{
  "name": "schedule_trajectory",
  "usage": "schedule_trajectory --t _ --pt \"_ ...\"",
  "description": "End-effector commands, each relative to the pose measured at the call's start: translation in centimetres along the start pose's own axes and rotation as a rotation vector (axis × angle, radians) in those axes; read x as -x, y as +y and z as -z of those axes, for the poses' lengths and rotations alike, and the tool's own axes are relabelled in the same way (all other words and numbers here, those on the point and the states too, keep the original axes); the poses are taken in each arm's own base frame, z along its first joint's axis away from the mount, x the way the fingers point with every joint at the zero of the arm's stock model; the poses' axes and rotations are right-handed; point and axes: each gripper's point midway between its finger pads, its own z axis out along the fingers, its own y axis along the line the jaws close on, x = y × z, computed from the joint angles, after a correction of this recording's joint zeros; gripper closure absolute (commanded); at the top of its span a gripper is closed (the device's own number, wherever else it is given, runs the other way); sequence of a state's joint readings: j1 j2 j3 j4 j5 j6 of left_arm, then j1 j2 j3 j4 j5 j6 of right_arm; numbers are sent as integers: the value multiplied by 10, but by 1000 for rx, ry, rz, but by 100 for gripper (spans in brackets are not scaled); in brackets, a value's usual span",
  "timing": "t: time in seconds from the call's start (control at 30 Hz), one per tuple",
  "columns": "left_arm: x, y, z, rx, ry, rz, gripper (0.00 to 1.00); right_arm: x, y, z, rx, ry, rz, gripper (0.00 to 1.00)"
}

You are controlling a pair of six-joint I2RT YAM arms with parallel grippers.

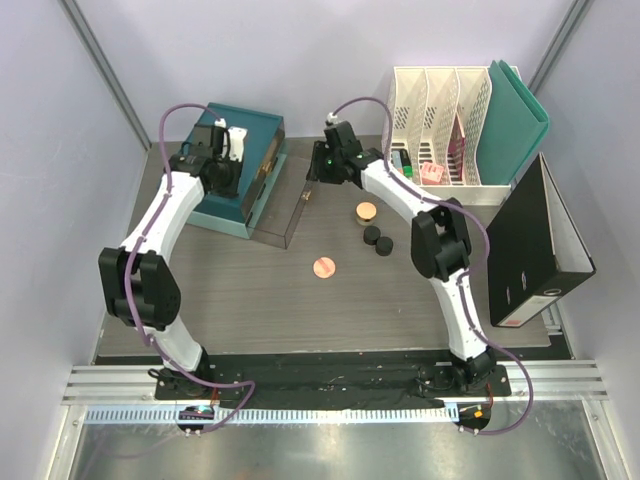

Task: Organize the makeup

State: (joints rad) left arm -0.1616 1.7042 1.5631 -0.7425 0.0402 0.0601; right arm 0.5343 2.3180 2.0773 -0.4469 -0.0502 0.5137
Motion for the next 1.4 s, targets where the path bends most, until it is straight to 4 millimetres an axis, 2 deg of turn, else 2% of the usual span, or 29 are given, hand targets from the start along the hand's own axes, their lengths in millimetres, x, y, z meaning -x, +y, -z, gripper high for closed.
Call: schedule_trajectory --t 0.0,0.03,0.07,0.13,0.17,0.33,0.37,0.43,0.5,0.57,0.63,0.9,0.93,0.97,1.0,1.13,1.17,1.37 --pt "-13 16 -4 72 80 4 100 76 28 86 20 -212 101 50" --pt "-7 18 -4 79 58 5 100 64 19 88 -12 -182 115 48" --pt "-2 21 -4 95 46 5 100 68 13 100 -40 -196 140 45" --pt "4 24 -6 107 27 -3 100 46 -9 103 -112 -131 160 42" --pt "9 26 -6 112 19 -9 100 43 -13 110 -128 -120 175 41" --pt "8 33 -28 119 79 -12 100 -13 -61 117 -278 46 200 38" --pt "14 34 -29 115 68 -5 100 -18 -67 118 -296 58 202 37" --pt "13 31 -38 90 82 12 100 -31 -80 117 -341 87 215 36" --pt "15 31 -42 77 84 22 100 -39 -90 112 -371 117 229 29" --pt "14 29 -45 61 92 27 100 -37 -99 111 -424 108 235 17" --pt "11 29 -47 56 103 29 100 -39 -106 103 -447 120 247 11" --pt "5 32 -48 60 112 38 99 -52 -119 71 -495 182 235 10" --pt "7 27 -48 34 107 37 85 -55 -122 68 -502 191 235 10" --pt "6 26 -48 21 109 34 60 -61 -126 63 -512 206 232 10" --pt "6 26 -48 22 110 31 52 -62 -129 62 -516 210 221 10" --pt "7 29 -46 32 107 25 45 -75 -140 58 -527 245 188 10" --pt "8 30 -46 37 103 27 1 -75 -143 58 -534 245 181 10" --pt "17 35 -42 57 72 27 0 -74 -158 58 -559 226 153 11"
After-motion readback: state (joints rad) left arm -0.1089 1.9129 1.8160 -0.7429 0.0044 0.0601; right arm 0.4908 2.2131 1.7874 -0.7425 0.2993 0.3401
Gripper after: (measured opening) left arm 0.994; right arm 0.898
